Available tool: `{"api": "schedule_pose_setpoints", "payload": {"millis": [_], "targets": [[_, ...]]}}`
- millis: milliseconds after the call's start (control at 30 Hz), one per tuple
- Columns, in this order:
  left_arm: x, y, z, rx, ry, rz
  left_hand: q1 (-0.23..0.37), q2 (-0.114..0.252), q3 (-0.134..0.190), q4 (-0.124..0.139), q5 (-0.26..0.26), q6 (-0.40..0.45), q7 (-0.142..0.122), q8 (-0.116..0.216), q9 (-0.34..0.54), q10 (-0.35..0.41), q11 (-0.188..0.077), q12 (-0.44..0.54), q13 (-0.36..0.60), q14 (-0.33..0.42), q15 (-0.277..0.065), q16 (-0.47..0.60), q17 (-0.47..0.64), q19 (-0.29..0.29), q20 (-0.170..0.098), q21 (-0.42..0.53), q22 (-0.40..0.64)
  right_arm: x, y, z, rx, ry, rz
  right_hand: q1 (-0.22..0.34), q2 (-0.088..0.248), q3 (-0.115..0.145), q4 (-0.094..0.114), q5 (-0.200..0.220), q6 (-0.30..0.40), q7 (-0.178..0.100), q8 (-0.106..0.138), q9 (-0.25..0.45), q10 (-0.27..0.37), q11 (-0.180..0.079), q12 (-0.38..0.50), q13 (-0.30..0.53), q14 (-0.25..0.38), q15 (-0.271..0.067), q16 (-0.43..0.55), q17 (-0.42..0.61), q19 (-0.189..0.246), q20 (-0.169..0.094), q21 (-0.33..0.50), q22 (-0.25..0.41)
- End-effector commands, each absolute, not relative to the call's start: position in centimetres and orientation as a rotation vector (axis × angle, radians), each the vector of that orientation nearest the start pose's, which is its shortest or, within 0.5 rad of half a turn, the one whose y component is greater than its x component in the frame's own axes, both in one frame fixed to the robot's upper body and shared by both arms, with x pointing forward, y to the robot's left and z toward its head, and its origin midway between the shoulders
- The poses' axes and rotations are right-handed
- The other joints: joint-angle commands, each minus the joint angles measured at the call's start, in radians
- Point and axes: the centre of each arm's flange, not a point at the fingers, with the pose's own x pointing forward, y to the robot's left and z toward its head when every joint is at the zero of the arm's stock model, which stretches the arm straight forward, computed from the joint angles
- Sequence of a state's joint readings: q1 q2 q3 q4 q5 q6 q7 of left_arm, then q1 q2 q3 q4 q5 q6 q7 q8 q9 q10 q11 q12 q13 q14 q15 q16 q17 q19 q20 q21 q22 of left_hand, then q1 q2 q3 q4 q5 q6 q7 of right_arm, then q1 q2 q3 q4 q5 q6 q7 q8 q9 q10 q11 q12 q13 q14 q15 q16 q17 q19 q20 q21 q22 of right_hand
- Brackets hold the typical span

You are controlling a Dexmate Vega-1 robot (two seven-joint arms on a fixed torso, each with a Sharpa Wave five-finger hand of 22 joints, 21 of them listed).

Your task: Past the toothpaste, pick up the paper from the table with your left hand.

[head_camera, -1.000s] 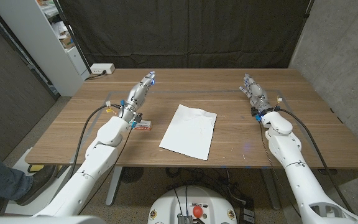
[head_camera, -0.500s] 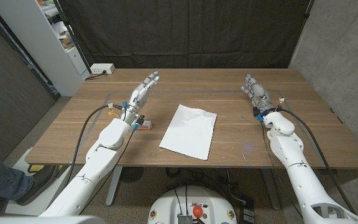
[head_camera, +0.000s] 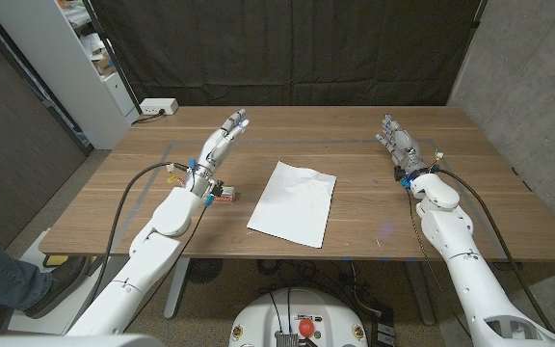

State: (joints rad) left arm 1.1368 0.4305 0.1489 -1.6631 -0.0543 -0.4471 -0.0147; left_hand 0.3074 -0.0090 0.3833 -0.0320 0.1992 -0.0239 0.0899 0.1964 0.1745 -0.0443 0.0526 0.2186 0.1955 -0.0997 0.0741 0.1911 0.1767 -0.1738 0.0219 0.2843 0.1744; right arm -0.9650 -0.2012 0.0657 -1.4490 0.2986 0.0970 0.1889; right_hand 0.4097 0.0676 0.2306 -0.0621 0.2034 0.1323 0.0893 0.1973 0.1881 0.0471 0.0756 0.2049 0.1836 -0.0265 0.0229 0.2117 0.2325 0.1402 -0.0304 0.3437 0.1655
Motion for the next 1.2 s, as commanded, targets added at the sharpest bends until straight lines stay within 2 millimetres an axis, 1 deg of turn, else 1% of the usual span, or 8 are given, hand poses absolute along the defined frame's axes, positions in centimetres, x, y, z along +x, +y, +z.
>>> {"api": "schedule_pose_setpoints", "payload": {"millis": [33, 133, 300, 533, 933, 1033, 1067, 1200], "targets": [[53.5, 24.9, -2.5, 0.458, -1.007, -0.123, 0.010, 0.005, 0.003, -0.010, 0.000, 0.018, 0.002, 0.006, 0.005, 0.021, -0.003, 0.011, -0.001, 0.014, -0.002, 0.011, 0.003, 0.015, 0.003, -0.006, 0.003, 63.3, -31.5, -2.1, 0.076, -0.616, 0.115, 0.000, 0.004, 0.002, -0.003, 0.003, 0.015, -0.001, 0.005, 0.004, 0.007, 0.002, 0.000, 0.006, 0.002, 0.002, 0.008, -0.001, 0.013, 0.000, -0.006, 0.002], [53.4, 24.9, -2.5, 0.479, -1.025, -0.104, 0.014, 0.005, 0.004, -0.013, 0.001, 0.025, -0.003, 0.008, 0.005, 0.024, -0.006, 0.012, -0.001, 0.021, -0.005, 0.012, 0.003, 0.022, 0.002, -0.006, 0.003, 63.4, -31.6, -2.1, 0.073, -0.614, 0.114, 0.000, 0.003, 0.002, -0.004, 0.003, 0.015, -0.003, 0.005, 0.004, 0.007, 0.003, 0.000, 0.006, 0.004, 0.003, 0.008, -0.002, 0.014, 0.000, -0.007, 0.002], [53.4, 24.7, -2.5, 0.496, -1.038, -0.096, 0.018, 0.007, 0.006, -0.017, 0.002, 0.028, -0.003, 0.008, 0.005, 0.031, -0.006, 0.013, -0.001, 0.025, -0.006, 0.012, 0.003, 0.027, 0.002, -0.007, 0.003, 63.6, -31.7, -1.9, 0.075, -0.617, 0.112, 0.000, 0.004, 0.002, -0.004, 0.004, 0.012, -0.005, 0.003, 0.004, 0.010, 0.005, 0.000, 0.006, 0.005, 0.002, 0.008, -0.002, 0.016, 0.000, -0.009, 0.002], [53.2, 24.3, -2.4, 0.556, -1.054, -0.077, 0.024, 0.009, 0.008, -0.022, 0.003, 0.034, -0.005, 0.009, 0.005, 0.032, -0.013, 0.013, -0.001, 0.029, -0.008, 0.012, 0.003, 0.029, 0.002, -0.010, 0.002, 64.0, -31.7, -1.6, 0.084, -0.622, 0.109, 0.001, 0.005, 0.003, -0.007, 0.004, 0.010, -0.006, 0.003, 0.004, 0.010, 0.003, 0.000, 0.006, 0.006, 0.002, 0.008, -0.003, 0.018, 0.000, -0.011, 0.002], [53.1, 23.2, -2.3, 0.634, -1.093, -0.082, 0.036, 0.012, 0.012, -0.032, 0.004, 0.040, -0.009, 0.008, 0.005, 0.040, -0.013, 0.014, -0.001, 0.034, -0.011, 0.010, 0.003, 0.030, 0.004, -0.016, 0.002, 64.2, -31.9, -1.5, 0.092, -0.627, 0.103, 0.000, 0.004, 0.002, -0.008, 0.004, 0.010, -0.006, 0.002, 0.004, 0.011, 0.003, -0.001, 0.006, 0.006, 0.002, 0.007, -0.004, 0.020, 0.000, -0.016, 0.002], [53.1, 23.0, -2.4, 0.637, -1.111, -0.091, 0.043, 0.013, 0.014, -0.038, 0.005, 0.053, -0.010, 0.011, 0.005, 0.050, -0.017, 0.016, -0.001, 0.044, -0.014, 0.012, 0.003, 0.034, 0.005, -0.018, 0.003, 64.2, -31.9, -1.5, 0.095, -0.628, 0.102, 0.000, 0.005, 0.002, -0.009, 0.004, 0.009, -0.006, 0.002, 0.004, 0.011, 0.004, -0.001, 0.006, 0.007, 0.002, 0.007, -0.004, 0.020, 0.000, -0.017, 0.002], [53.1, 23.0, -2.5, 0.641, -1.115, -0.092, 0.044, 0.013, 0.014, -0.040, 0.005, 0.055, -0.010, 0.011, 0.005, 0.056, -0.022, 0.018, -0.001, 0.048, -0.016, 0.013, 0.003, 0.036, 0.003, -0.019, 0.003, 64.3, -31.9, -1.5, 0.095, -0.628, 0.101, 0.000, 0.005, 0.002, -0.009, 0.004, 0.009, -0.007, 0.002, 0.004, 0.012, 0.005, -0.001, 0.006, 0.007, 0.003, 0.007, -0.004, 0.021, 0.000, -0.018, 0.002], [53.0, 22.8, -2.6, 0.667, -1.130, -0.096, 0.045, 0.012, 0.013, -0.043, 0.005, 0.063, -0.012, 0.012, 0.005, 0.062, -0.023, 0.019, 0.000, 0.055, -0.015, 0.013, 0.003, 0.039, 0.002, -0.020, 0.003, 64.3, -31.9, -1.5, 0.089, -0.626, 0.100, 0.000, 0.006, 0.002, -0.009, 0.004, 0.009, -0.006, 0.002, 0.004, 0.012, 0.004, -0.002, 0.006, 0.007, 0.003, 0.007, -0.004, 0.021, 0.001, -0.020, 0.002]]}}
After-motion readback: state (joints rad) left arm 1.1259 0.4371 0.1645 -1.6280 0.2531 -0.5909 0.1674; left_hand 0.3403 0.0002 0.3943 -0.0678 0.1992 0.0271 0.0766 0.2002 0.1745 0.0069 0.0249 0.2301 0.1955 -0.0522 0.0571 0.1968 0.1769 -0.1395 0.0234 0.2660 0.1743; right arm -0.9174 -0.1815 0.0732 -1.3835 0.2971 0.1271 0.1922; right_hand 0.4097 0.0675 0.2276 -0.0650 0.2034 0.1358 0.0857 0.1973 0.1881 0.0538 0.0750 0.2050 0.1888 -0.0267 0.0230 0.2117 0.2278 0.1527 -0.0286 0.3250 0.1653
